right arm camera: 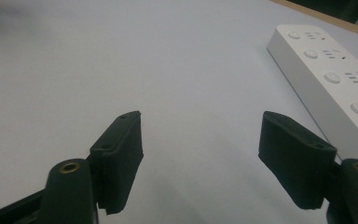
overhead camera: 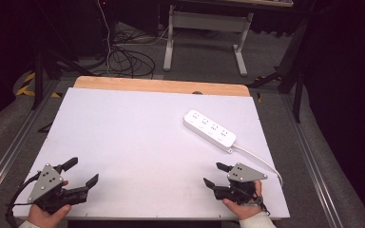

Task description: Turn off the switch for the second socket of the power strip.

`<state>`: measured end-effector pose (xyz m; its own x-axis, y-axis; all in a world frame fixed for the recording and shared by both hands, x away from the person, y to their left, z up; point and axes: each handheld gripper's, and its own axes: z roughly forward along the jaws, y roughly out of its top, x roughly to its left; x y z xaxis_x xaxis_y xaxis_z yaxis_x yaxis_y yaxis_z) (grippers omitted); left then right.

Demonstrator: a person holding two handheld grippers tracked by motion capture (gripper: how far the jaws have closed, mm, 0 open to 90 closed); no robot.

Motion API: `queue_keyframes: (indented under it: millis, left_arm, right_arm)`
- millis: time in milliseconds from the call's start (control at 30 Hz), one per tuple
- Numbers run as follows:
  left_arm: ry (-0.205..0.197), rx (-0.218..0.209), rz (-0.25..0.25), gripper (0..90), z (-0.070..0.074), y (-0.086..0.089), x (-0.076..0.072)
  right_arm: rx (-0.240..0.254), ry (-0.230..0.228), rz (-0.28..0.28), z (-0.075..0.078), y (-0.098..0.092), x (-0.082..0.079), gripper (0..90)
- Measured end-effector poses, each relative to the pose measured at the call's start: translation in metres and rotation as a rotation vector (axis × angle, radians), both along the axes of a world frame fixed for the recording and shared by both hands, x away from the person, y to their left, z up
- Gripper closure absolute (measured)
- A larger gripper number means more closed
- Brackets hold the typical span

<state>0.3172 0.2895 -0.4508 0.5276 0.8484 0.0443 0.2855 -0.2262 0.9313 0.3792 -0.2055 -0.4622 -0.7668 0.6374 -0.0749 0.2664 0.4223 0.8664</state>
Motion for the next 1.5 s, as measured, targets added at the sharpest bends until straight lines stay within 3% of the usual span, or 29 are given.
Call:
queue_keyframes:
  millis: [67,200,533,567,900,1033,1500]
  left_arm:
    - [-0.022,0.034,0.011,15.5,0.000,-0.002,-0.002]
    - [-0.037,0.055,0.011,15.5,0.001,-0.004,-0.003]
    - [-0.039,0.061,0.027,15.5,0.001,-0.005,-0.003]
    - [-0.042,0.077,0.033,15.5,0.001,-0.005,-0.002]
    - [-0.046,0.062,0.037,15.5,0.002,-0.005,0.001]
    - [-0.049,0.067,0.039,15.5,0.002,-0.006,0.001]
    - [-0.047,0.062,0.045,15.5,0.003,-0.005,0.000]
  right_arm:
    - [0.002,-0.001,0.001,0.000,0.000,0.000,31.0]
    - [0.005,-0.005,0.003,0.001,0.000,-0.001,30.7]
    - [-0.014,-0.017,0.010,0.003,0.004,-0.003,30.2]
    - [-0.012,-0.018,0.009,0.004,0.004,-0.004,30.2]
    - [-0.027,-0.001,0.022,0.013,0.006,-0.004,41.0]
    - [-0.043,0.038,0.043,0.021,0.007,-0.002,47.6]
    - [-0.063,0.045,0.039,0.045,0.014,0.011,53.8]
